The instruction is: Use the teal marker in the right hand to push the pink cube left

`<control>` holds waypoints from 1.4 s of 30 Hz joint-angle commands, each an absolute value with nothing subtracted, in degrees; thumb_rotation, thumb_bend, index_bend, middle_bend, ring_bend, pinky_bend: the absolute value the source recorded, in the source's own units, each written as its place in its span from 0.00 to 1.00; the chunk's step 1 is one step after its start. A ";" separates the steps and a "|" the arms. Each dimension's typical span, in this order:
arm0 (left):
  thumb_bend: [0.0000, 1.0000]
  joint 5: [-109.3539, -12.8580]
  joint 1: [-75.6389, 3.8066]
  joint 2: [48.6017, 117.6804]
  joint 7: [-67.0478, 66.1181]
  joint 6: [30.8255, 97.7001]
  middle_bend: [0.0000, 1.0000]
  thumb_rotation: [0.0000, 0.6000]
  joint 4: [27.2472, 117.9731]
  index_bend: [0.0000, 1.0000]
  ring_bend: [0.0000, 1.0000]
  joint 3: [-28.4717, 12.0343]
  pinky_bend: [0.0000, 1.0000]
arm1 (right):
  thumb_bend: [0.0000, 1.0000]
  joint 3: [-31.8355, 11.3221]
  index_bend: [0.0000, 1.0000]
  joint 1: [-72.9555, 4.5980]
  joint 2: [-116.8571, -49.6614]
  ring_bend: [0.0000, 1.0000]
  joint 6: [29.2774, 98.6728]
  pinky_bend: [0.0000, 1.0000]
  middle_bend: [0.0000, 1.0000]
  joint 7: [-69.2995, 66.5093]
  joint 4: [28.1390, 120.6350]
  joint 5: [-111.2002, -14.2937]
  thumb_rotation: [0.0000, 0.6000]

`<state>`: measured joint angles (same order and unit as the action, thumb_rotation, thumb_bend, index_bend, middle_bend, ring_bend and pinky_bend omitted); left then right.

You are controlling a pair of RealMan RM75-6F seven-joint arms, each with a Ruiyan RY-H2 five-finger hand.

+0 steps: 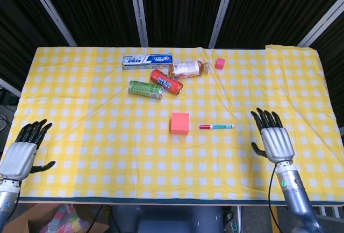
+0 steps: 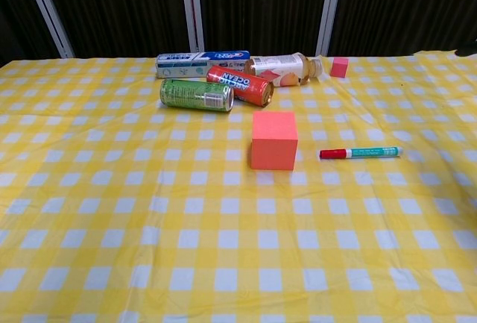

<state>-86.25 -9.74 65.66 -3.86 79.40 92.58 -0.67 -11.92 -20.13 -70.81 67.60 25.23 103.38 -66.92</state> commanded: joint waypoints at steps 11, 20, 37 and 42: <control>0.00 -85.83 -10.12 65.33 -2.77 78.60 0.00 1.00 92.47 0.00 0.00 -0.83 0.00 | 0.38 -17.95 0.19 -33.00 -80.15 0.00 62.60 0.00 0.00 38.65 99.46 -45.59 1.00; 0.00 -85.39 -10.26 64.99 -2.08 78.05 0.00 1.00 92.82 0.00 0.00 -0.88 0.00 | 0.38 -18.44 0.30 -37.90 -85.02 0.00 60.92 0.00 0.03 40.01 91.90 -39.39 1.00; 0.00 -84.55 -10.52 64.39 -0.73 77.24 0.00 1.00 93.26 0.00 0.00 -1.11 0.00 | 0.38 -16.25 0.32 -43.08 -93.23 0.00 57.50 0.00 0.04 39.45 79.95 -34.44 1.00; 0.00 -84.38 -10.56 64.34 -0.52 77.07 0.00 1.00 93.25 0.00 0.00 -1.13 0.00 | 0.38 -15.60 0.34 -43.84 -95.11 0.00 56.66 0.00 0.05 38.93 77.21 -34.05 1.00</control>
